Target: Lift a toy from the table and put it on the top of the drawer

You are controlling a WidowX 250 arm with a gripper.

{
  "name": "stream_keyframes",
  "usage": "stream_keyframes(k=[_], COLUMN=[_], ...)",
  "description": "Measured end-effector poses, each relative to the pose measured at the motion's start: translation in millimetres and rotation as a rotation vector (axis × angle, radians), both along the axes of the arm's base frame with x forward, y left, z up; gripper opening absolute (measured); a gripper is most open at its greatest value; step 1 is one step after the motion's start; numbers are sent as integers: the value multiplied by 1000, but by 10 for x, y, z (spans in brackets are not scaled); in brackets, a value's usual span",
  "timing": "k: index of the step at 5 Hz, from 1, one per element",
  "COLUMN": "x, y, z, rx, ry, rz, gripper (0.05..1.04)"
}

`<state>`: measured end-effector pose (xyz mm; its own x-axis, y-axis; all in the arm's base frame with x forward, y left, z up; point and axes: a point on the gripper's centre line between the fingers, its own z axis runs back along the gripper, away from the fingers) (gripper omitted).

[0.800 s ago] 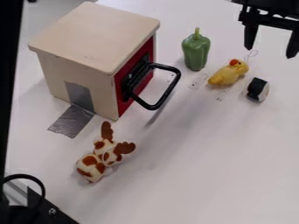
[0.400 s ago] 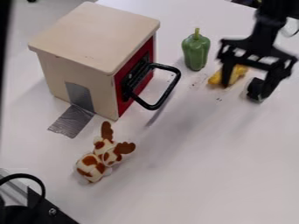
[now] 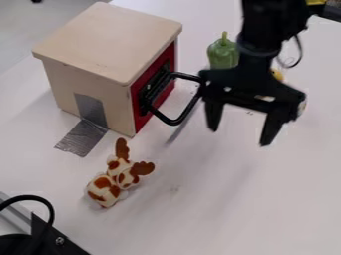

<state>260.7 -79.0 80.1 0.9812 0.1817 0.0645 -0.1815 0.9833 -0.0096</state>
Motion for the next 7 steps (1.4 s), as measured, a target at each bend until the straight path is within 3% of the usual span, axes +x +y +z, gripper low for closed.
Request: stream_keyframes(k=[2,4,5,6,7], x=[-628,-774,-762,-672,-725], y=[401,858,972,1005,993], z=[-75,-308,-446,-631,-808], rx=[11,5,5,1,-22], ry=[-39,-34,-3,57,132], rz=[-101,-176,-226,-256,-264], gripper=[1000,1000,999,999,999])
